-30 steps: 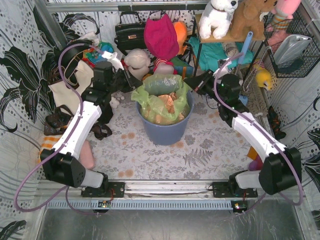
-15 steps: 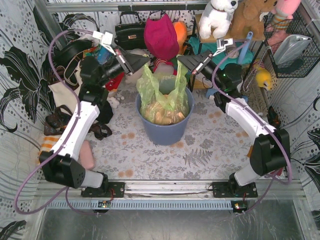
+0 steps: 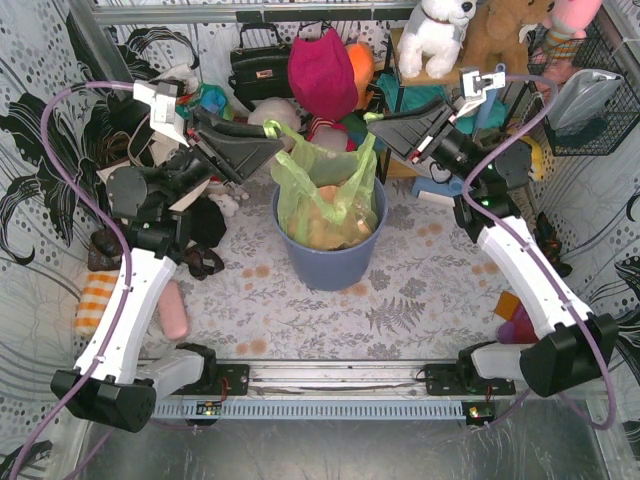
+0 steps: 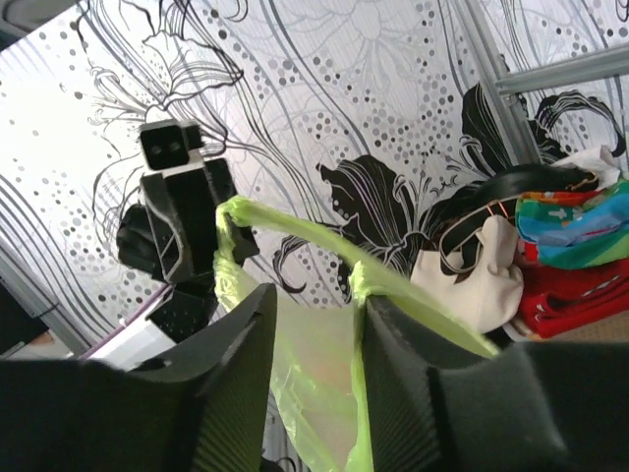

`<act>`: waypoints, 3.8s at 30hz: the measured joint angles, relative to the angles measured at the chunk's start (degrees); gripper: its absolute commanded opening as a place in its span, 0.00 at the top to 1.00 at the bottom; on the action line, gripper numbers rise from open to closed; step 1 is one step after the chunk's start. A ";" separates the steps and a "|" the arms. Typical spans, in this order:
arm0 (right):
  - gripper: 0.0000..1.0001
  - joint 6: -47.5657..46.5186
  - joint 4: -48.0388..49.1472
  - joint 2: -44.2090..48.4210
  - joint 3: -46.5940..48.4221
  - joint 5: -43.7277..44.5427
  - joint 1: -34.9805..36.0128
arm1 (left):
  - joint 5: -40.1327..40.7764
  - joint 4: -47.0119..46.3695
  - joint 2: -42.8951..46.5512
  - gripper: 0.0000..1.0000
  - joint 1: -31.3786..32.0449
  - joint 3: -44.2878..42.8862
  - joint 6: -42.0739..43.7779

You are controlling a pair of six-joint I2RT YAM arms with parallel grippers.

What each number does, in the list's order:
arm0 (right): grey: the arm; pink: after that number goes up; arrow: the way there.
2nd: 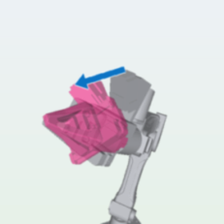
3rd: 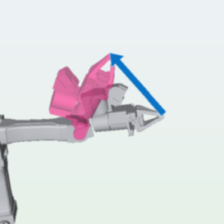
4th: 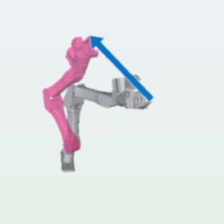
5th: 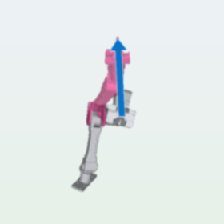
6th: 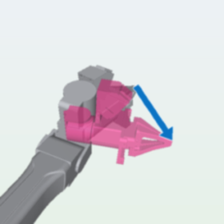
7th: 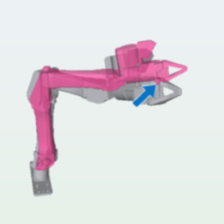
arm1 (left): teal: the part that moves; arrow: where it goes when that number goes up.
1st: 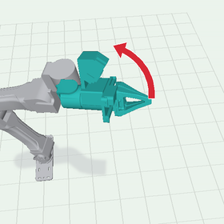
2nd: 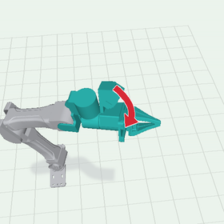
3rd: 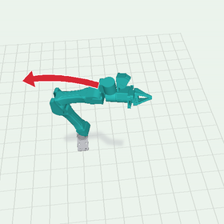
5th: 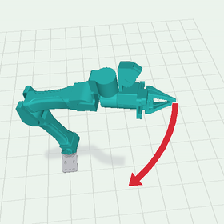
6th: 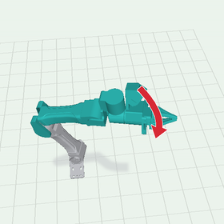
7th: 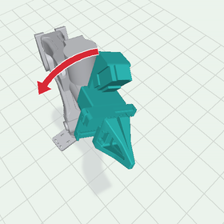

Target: Tie the trash bag

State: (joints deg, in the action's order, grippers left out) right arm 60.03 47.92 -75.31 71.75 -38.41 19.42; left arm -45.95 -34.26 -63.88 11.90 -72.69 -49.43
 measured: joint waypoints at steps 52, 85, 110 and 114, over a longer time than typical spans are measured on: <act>0.45 -10.47 -30.97 -4.11 29.94 0.57 4.37 | -6.40 3.43 -19.58 0.40 1.01 -28.52 -16.26; 0.54 -17.46 -35.23 12.66 11.06 12.85 4.35 | 8.76 38.21 -23.63 0.36 20.87 -26.58 7.65; 1.00 -23.28 -42.34 8.09 23.54 23.17 4.35 | 8.98 38.64 -17.62 1.00 4.79 -41.40 9.05; 1.00 -23.21 -41.03 12.15 17.55 25.51 4.35 | 7.54 36.00 -13.11 1.00 5.03 -35.60 7.76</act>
State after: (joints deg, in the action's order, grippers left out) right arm 36.82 6.90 -63.16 89.30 -12.91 23.77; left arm -38.41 1.74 -76.99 16.93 -108.29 -41.67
